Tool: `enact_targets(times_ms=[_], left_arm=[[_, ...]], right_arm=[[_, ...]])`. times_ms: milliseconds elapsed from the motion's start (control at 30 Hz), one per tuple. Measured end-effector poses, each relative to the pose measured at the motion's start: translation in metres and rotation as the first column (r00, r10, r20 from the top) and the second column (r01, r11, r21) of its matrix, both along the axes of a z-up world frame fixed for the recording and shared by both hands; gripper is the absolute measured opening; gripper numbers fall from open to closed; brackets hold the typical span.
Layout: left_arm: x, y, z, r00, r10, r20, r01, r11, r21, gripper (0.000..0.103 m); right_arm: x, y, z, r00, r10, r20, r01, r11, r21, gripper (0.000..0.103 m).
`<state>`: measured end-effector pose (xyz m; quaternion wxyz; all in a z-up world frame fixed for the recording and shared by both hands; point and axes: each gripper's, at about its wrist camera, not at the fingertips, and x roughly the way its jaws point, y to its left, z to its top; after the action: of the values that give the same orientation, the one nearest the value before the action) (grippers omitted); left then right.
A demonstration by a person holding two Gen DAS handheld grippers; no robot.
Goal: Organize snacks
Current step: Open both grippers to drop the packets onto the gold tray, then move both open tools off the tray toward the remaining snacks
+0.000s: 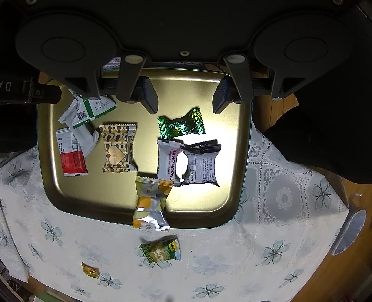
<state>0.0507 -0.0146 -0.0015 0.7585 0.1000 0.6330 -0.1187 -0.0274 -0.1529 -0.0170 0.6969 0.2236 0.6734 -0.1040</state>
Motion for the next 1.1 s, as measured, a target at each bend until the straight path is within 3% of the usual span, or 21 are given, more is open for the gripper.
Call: enact_targets(times_ms=[667,1100], left_arm=[[0.009,-0.006,0.002,0.999,-0.039,-0.026,0.039,0.999,-0.008,0.057],[0.082,-0.021,0.023,0.995,-0.058,0.079,0.056,0.998,0.024,0.058]], right_arm=[[0.009,0.004,-0.005,0.999,0.03,-0.028,-0.03,0.999,0.017,0.031],[0.059,-0.025,0.02,0.999,0.022,0.035,-0.021,0.999,-0.026,0.033]])
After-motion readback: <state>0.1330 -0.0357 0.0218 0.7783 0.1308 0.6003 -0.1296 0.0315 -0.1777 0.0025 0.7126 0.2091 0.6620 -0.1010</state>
